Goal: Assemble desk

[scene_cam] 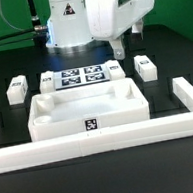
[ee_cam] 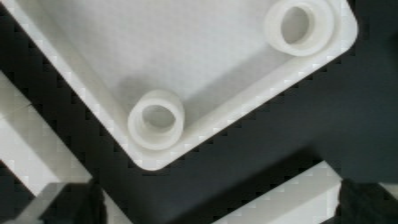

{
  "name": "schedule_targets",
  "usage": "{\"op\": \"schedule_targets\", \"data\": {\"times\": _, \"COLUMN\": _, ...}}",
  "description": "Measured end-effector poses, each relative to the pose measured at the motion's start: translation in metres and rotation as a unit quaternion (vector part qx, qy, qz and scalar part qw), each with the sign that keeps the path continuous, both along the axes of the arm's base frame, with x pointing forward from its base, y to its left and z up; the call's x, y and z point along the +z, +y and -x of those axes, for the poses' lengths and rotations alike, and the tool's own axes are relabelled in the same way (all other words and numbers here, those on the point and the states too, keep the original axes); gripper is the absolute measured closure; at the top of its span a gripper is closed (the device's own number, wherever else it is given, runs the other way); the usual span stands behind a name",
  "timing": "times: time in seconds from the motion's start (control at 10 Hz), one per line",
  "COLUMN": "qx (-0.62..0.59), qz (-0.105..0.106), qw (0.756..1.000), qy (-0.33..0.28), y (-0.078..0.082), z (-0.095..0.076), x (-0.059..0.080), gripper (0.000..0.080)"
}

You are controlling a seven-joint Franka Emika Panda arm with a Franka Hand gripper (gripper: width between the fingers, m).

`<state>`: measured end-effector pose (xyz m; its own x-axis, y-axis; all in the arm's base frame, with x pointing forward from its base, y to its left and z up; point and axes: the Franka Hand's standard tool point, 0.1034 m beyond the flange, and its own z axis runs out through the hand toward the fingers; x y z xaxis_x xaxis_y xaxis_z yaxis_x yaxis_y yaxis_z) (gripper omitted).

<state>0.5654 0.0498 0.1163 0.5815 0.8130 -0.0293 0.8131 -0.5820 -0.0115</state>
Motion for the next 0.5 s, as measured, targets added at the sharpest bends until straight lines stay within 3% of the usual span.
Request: {"op": "schedule_targets", "data": {"times": 0.5, "qx": 0.000, "qz": 0.000, "qw": 1.000, "qy": 0.000, "y": 0.0000, "z": 0.0000, "x": 0.0000, "gripper": 0.0150}}
